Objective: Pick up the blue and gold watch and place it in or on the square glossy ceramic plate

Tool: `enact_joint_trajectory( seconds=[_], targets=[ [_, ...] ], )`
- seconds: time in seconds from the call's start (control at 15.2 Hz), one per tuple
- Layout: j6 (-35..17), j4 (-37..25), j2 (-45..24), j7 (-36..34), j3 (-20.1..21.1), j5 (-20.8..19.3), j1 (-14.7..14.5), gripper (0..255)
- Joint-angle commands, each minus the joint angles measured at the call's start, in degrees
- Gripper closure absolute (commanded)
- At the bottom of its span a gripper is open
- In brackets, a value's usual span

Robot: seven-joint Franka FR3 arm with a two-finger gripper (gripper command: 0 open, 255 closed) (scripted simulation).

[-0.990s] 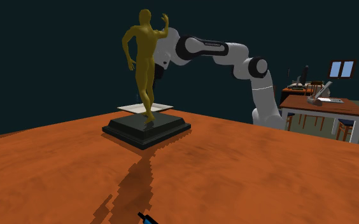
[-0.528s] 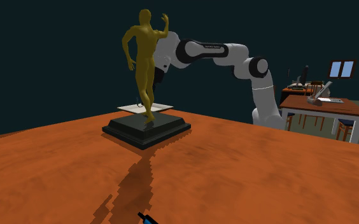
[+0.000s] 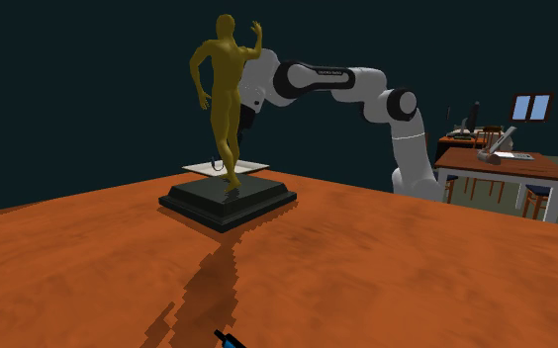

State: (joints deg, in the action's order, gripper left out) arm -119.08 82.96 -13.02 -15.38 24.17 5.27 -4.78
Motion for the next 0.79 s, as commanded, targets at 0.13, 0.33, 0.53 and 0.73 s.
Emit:
enact_joint_trajectory(
  seconds=[0.13, 0.33, 0.53, 0.73],
  targets=[
    [4.61, -2.39, 2.27, 0.57, -0.13, 1.15, 0.98, 0],
    [5.88, -3.16, 2.77, 0.69, -0.19, 1.41, 1.21, 0],
    [5.89, -3.18, 2.76, 0.69, -0.20, 1.40, 1.20, 0],
    [5.89, -3.18, 2.76, 0.69, -0.20, 1.40, 1.20, 0]
  ],
)
